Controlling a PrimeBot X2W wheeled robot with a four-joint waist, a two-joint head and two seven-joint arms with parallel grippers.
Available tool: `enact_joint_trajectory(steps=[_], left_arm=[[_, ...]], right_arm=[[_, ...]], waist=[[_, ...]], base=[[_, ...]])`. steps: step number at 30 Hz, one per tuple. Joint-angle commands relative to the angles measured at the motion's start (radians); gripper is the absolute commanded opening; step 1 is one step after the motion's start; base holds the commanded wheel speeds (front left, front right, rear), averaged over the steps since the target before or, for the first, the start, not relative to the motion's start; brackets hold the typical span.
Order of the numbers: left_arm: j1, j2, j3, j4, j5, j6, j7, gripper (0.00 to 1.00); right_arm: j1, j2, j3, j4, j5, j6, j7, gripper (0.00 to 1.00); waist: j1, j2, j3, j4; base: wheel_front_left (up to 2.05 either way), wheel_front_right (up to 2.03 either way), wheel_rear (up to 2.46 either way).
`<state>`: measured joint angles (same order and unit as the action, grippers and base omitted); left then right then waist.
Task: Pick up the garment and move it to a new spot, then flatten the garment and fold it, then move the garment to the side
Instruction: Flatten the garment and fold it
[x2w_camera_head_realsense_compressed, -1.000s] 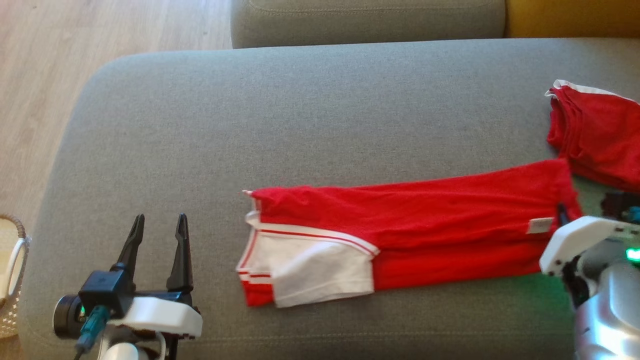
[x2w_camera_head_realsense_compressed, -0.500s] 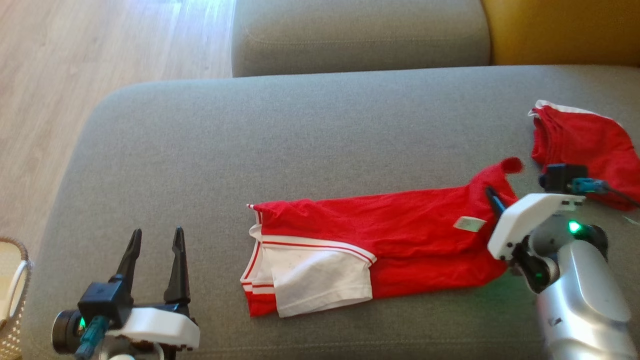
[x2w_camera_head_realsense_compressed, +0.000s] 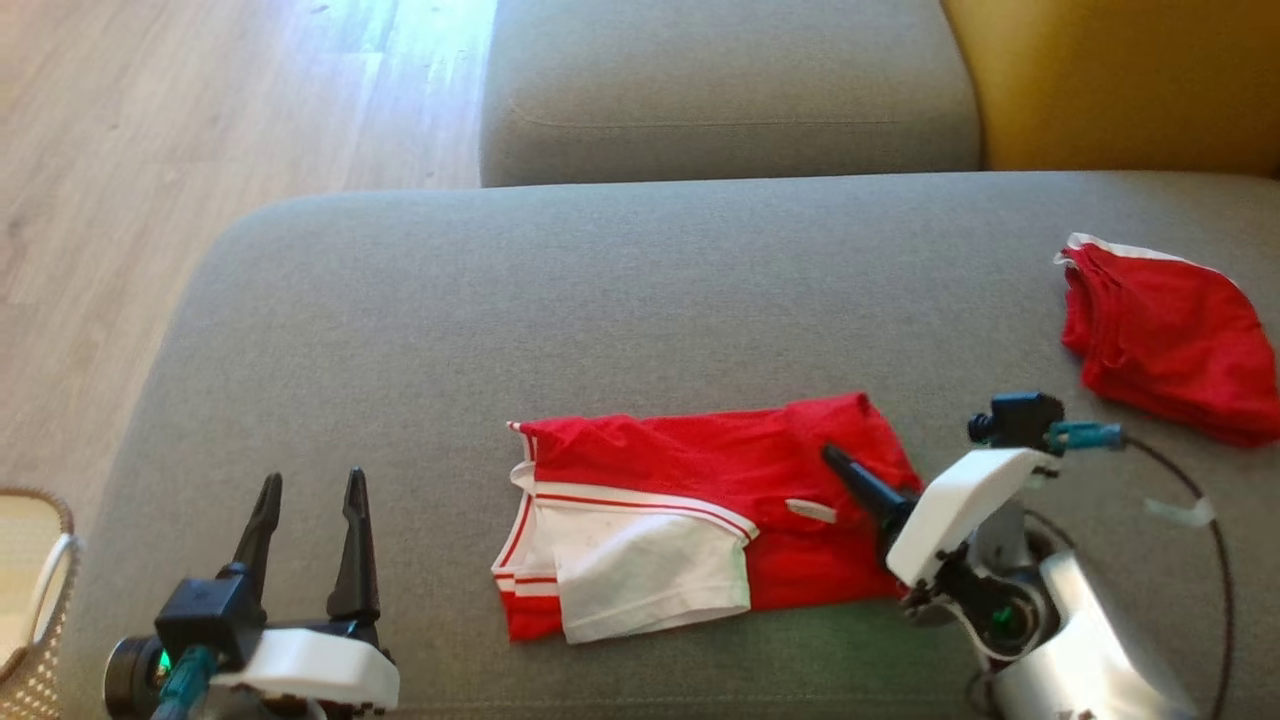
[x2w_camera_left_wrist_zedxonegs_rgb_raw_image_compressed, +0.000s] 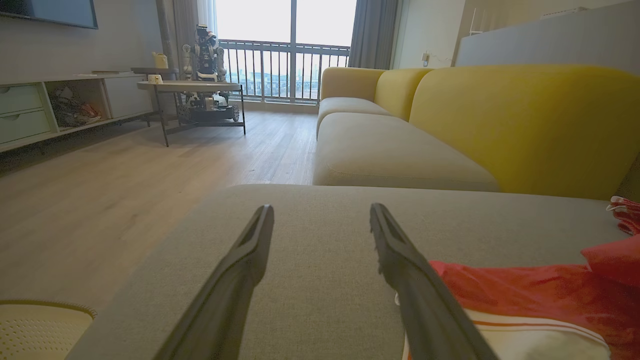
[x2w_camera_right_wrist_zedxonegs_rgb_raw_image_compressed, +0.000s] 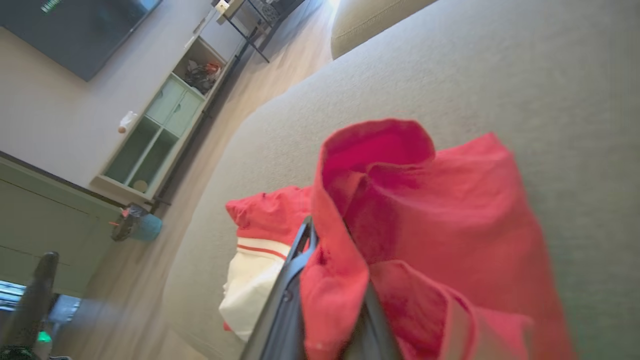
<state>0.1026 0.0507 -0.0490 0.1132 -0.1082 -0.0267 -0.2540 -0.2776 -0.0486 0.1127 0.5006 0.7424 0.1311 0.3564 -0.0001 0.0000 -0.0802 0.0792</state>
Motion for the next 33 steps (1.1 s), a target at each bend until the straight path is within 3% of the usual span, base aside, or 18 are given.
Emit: enact_joint_trajectory(steps=[1,5,6,12,27,28,29,30,33], left_arm=[[-0.029,0.000,0.035,-0.038,-0.005,0.003,-0.008,1.00],[-0.022,0.000,0.030,-0.035,-0.005,0.002,-0.008,1.00],[-0.020,0.000,0.026,-0.033,-0.005,0.001,-0.008,1.00],[-0.017,0.000,0.011,-0.021,-0.004,-0.002,-0.008,1.00],[-0.040,0.000,-0.016,-0.008,-0.014,0.007,-0.008,1.00],[-0.042,0.000,-0.017,-0.007,-0.015,0.008,-0.008,1.00],[-0.043,0.000,-0.018,-0.005,-0.016,0.009,-0.008,1.00],[-0.045,0.000,-0.019,-0.004,-0.016,0.010,-0.008,1.00],[-0.047,0.000,-0.018,-0.002,-0.018,0.012,-0.008,1.00]], right_arm=[[-0.045,-0.002,0.033,-0.030,0.031,0.000,-0.016,0.00],[-0.068,-0.002,0.131,0.039,0.228,0.000,-0.078,0.00],[-0.091,-0.002,0.199,0.078,0.333,0.000,-0.117,0.00],[-0.186,-0.002,0.416,0.171,0.606,0.000,-0.258,0.00],[-0.387,-0.002,0.903,0.396,1.029,0.000,-0.470,0.00],[-0.396,-0.002,0.931,0.405,1.053,0.000,-0.478,0.09],[-0.405,-0.002,0.957,0.412,1.077,0.000,-0.488,0.48],[-0.414,-0.002,0.983,0.417,1.100,0.000,-0.497,1.00],[-0.439,-0.002,1.055,0.423,1.174,0.000,-0.521,1.00]], waist=[[0.0001,0.0000,-0.001,0.008],[0.0001,0.0000,0.002,0.036],[0.0001,0.0000,0.005,0.052],[0.0001,0.0000,0.014,0.105],[0.0001,0.0000,0.061,0.203],[0.0001,0.0000,0.064,0.206],[0.0001,0.0000,0.067,0.208],[0.0001,0.0000,0.069,0.210],[0.0001,0.0000,0.073,0.210]], base=[[0.00,0.00,0.00],[0.00,0.00,0.00],[0.00,0.00,0.00],[0.00,0.00,0.00],[0.00,0.00,0.00],[0.00,0.00,0.00],[0.00,0.00,0.00],[0.00,0.00,0.00],[0.00,0.00,0.00]])
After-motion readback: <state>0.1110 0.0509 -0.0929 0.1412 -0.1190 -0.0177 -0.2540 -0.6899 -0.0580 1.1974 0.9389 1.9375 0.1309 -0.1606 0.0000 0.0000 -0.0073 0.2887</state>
